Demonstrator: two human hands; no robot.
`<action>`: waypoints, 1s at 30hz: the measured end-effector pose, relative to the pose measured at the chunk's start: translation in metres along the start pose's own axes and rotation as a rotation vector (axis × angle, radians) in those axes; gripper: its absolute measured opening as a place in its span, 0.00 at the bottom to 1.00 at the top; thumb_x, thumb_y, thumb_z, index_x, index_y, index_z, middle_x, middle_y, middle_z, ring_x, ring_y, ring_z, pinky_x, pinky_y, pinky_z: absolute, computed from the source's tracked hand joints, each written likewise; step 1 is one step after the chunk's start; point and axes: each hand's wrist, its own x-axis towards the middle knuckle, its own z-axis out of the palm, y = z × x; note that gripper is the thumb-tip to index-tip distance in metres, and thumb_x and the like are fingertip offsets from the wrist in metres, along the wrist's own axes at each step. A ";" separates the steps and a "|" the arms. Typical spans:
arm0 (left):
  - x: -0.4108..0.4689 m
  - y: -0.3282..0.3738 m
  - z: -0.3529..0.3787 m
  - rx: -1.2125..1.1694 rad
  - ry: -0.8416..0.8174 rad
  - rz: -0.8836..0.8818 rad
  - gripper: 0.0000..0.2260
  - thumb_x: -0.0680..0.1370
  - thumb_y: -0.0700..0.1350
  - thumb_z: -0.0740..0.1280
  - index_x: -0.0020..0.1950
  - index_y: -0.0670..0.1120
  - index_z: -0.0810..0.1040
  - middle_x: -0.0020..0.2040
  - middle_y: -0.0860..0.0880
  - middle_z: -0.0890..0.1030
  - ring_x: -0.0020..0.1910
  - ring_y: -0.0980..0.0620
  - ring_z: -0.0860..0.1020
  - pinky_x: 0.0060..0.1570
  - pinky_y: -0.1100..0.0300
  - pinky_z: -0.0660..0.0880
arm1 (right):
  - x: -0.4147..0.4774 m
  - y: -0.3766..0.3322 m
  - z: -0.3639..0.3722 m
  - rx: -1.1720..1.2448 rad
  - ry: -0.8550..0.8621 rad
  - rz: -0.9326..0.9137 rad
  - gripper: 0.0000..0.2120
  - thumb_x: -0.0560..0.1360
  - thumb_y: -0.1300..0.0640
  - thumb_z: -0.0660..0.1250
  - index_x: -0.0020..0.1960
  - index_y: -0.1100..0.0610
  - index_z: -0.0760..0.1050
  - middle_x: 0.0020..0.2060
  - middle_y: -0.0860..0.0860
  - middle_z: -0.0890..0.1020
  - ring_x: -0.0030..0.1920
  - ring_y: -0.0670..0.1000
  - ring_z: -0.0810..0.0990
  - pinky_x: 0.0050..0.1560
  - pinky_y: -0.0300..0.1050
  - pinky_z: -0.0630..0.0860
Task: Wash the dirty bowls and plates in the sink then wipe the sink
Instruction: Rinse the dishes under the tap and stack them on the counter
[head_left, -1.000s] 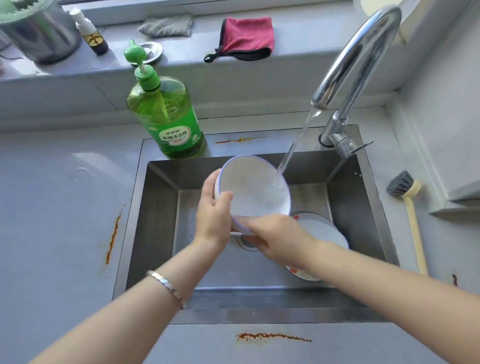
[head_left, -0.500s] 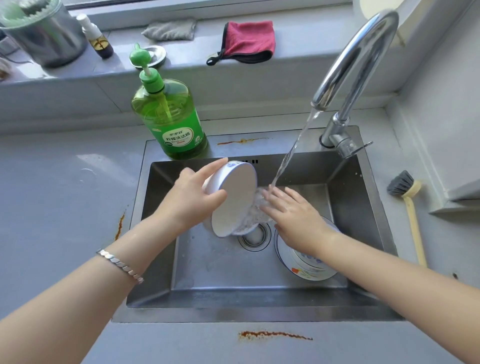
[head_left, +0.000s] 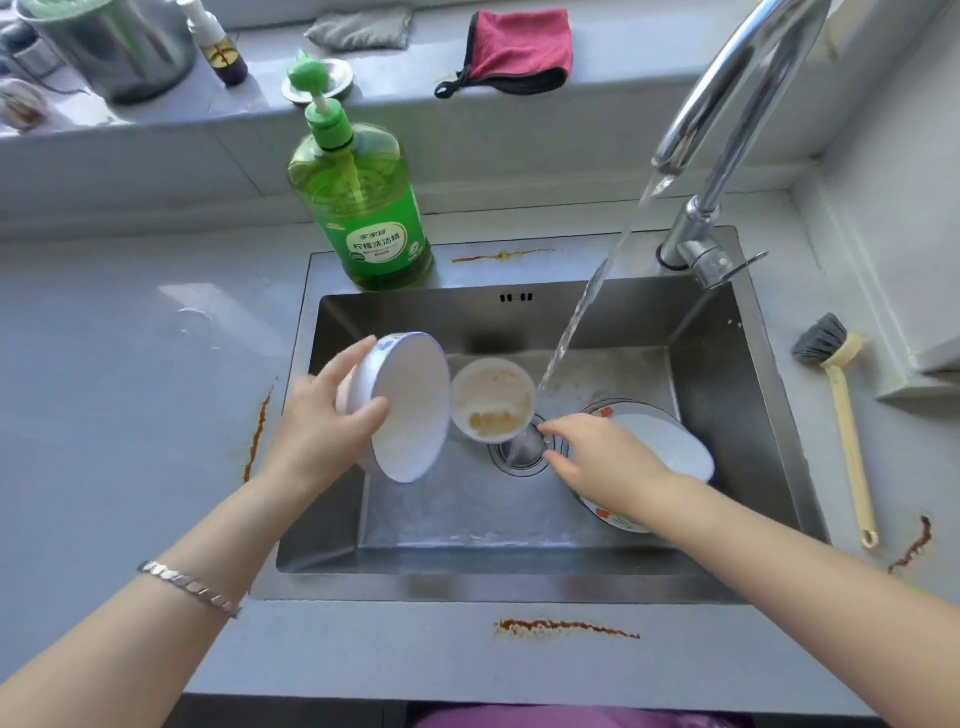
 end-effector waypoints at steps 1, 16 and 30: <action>-0.003 -0.007 0.001 -0.163 -0.033 -0.069 0.24 0.76 0.45 0.67 0.70 0.58 0.67 0.50 0.45 0.76 0.46 0.49 0.75 0.37 0.61 0.76 | 0.002 -0.010 0.003 0.122 -0.016 0.034 0.20 0.79 0.52 0.59 0.70 0.53 0.66 0.60 0.53 0.77 0.62 0.54 0.73 0.60 0.46 0.69; 0.007 -0.123 0.033 -0.114 -0.304 -0.377 0.16 0.80 0.47 0.60 0.68 0.45 0.71 0.64 0.46 0.76 0.62 0.50 0.74 0.58 0.61 0.68 | 0.068 -0.048 0.112 0.450 -0.175 0.347 0.25 0.75 0.64 0.54 0.70 0.47 0.63 0.52 0.57 0.79 0.49 0.61 0.80 0.49 0.55 0.78; 0.042 -0.158 0.046 -0.056 -0.290 -0.422 0.13 0.79 0.45 0.59 0.63 0.48 0.74 0.51 0.49 0.78 0.47 0.51 0.75 0.44 0.62 0.66 | 0.135 -0.054 0.234 0.883 -0.184 0.608 0.22 0.78 0.60 0.60 0.70 0.53 0.62 0.62 0.57 0.75 0.52 0.55 0.75 0.53 0.54 0.78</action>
